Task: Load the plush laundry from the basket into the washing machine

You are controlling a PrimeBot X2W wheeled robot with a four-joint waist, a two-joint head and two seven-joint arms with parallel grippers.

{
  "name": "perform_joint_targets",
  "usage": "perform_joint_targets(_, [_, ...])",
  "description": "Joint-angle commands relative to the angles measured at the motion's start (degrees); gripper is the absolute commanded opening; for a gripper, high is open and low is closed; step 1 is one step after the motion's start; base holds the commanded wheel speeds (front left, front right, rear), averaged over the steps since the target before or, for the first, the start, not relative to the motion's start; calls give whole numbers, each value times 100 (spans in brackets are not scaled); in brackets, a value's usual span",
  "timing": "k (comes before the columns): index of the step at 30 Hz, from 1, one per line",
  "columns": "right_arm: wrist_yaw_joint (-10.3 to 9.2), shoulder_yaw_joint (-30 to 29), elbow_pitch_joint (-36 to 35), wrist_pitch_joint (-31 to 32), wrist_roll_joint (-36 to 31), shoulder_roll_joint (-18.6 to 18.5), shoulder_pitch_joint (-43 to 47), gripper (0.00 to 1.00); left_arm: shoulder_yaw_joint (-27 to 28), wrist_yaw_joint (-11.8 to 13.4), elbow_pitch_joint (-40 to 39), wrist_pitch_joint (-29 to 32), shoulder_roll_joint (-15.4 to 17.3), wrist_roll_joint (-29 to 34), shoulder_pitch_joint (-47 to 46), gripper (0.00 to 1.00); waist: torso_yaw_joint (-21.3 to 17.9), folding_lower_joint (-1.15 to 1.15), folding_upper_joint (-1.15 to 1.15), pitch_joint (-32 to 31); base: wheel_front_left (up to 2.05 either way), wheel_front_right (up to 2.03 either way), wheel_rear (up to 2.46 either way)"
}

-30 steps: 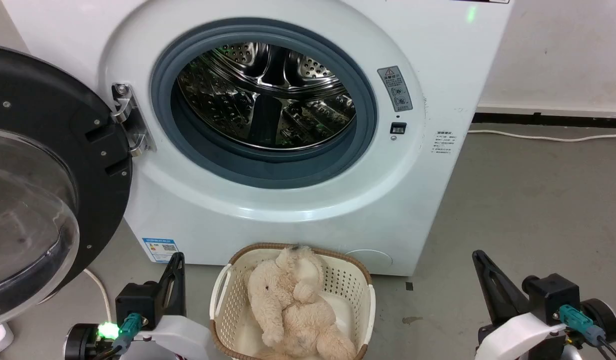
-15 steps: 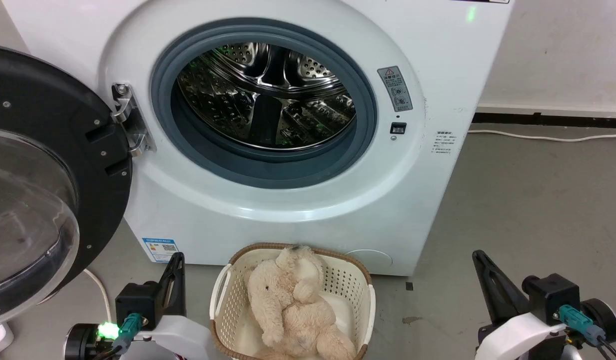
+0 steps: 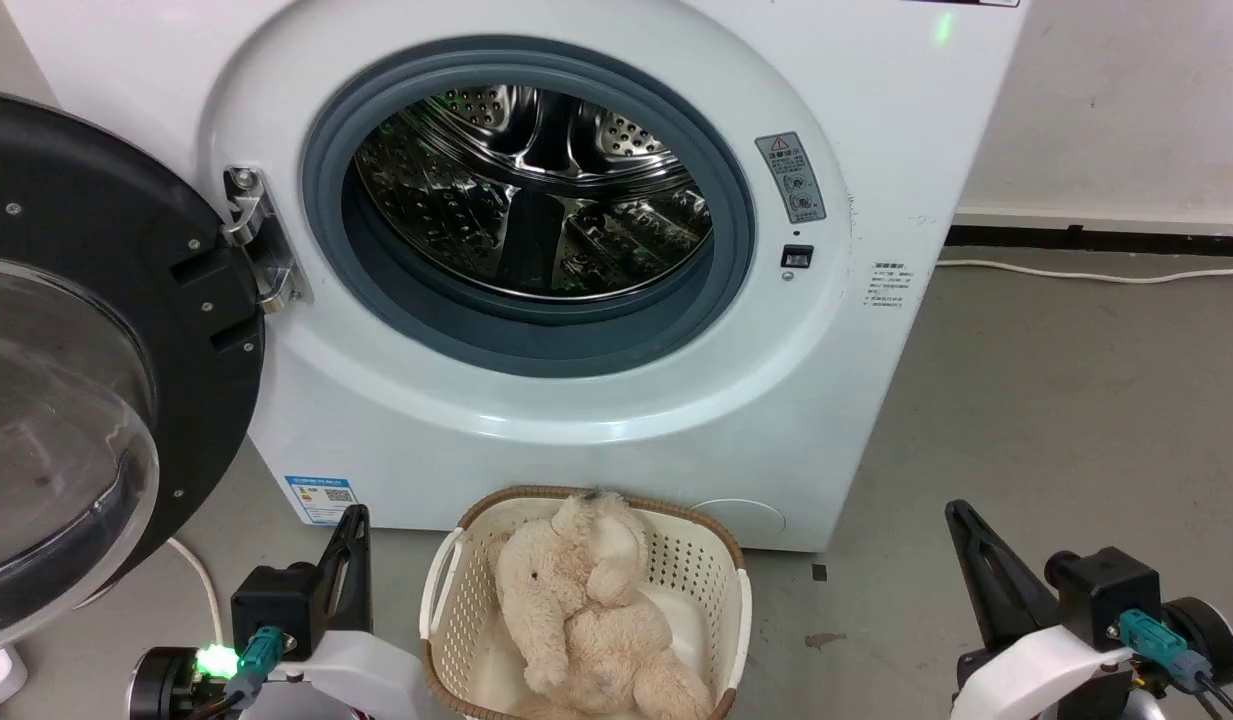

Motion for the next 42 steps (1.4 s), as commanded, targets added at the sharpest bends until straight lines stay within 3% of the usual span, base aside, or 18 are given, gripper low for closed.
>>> perform_joint_targets(1, [-4, -2, -26, 2, -43, -1, -64, 0, 9, -25, -26, 2, -1, 15, -87, 0, 0, 0, 0, 0, 0, 0, 0])
perform_joint_targets(6, [1, 2, 3, -3, 7, 0, 5, 0, -3, 7, 2, -3, 0, -6, 5, 0, 0, 0, 0, 0, 0, 0, 0])
perform_joint_targets(7, [1, 3, 4, -4, 7, 0, 5, 100, -3, 8, 2, -3, 0, -7, 6, 100, 0, 0, 0, 0, 0, 0, 0])
perform_joint_targets(26, [0, 36, 36, -224, 329, 0, 90, 100, -152, 5, 108, -223, 0, -367, 20, 100, -16, 0, 0, 104, 0, 0, 0])
perform_joint_targets(42, [0, 88, -65, -415, 621, 0, -71, 100, -299, -129, 677, -368, 76, -678, -530, 100, -229, 0, 0, 621, 0, 0, 0])
